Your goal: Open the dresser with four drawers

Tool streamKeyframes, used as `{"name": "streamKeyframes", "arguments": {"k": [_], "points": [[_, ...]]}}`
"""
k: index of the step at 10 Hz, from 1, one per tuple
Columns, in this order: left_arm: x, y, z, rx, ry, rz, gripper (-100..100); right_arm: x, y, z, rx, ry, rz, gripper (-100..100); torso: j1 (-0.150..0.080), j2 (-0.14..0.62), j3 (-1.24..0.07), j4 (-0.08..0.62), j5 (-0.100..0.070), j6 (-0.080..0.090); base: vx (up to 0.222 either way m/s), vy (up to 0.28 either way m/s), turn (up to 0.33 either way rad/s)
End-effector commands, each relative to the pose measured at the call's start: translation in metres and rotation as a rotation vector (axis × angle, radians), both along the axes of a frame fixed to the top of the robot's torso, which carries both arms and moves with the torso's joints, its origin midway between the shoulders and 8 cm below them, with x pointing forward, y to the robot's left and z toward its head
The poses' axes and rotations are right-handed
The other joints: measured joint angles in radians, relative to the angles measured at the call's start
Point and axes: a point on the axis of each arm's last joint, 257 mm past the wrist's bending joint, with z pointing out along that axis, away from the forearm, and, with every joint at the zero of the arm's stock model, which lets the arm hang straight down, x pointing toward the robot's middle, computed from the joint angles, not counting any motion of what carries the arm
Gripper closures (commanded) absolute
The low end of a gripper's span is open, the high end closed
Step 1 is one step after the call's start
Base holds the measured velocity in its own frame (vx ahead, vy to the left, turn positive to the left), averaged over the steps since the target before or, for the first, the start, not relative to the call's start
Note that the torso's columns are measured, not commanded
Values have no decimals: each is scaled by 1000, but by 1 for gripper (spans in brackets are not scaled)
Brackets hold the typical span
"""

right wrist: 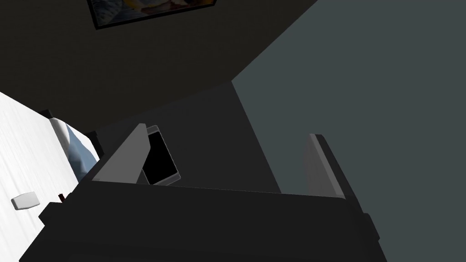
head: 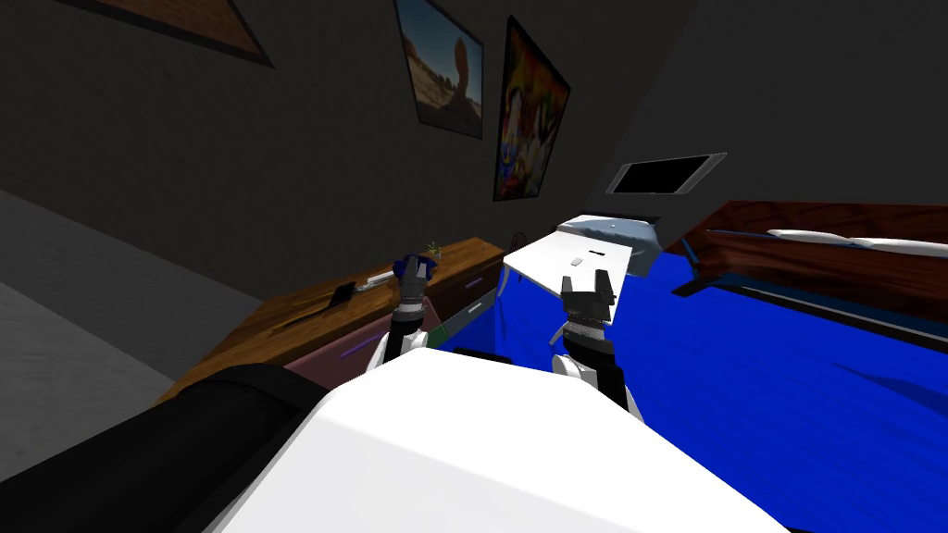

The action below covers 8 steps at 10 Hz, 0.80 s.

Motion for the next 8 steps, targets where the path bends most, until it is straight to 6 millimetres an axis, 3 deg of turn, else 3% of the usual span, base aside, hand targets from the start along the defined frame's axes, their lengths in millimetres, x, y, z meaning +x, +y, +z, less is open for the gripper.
{"name": "streamKeyframes", "arguments": {"k": [1, 4, 5, 8], "points": [[0, 0, 0, 0, 0, 0, 0, 0, 0, 0, 0, 0, 0, 0, 0, 74, -147, 74, 0, 0, 0, 0, 0], [0, 0, 0, 0, 0, 0, 0, 0, 0, 0, 0, 0, 0, 0, 0, 296, -590, 295, 0, 0, 0, 0, 0], [5, -1, -9, 35, 24, -15, -100, 0, 0, 0, 0, 0, 0, 0, 0, 369, -738, 369, 0, 0, 30, -39, 53], [14, 3, -27, 69, 69, -20, -100, 0, 0, 0, 0, 1, 0, 0, -1, 412, -832, 414, 0, 0, 68, -67, 70]]}}
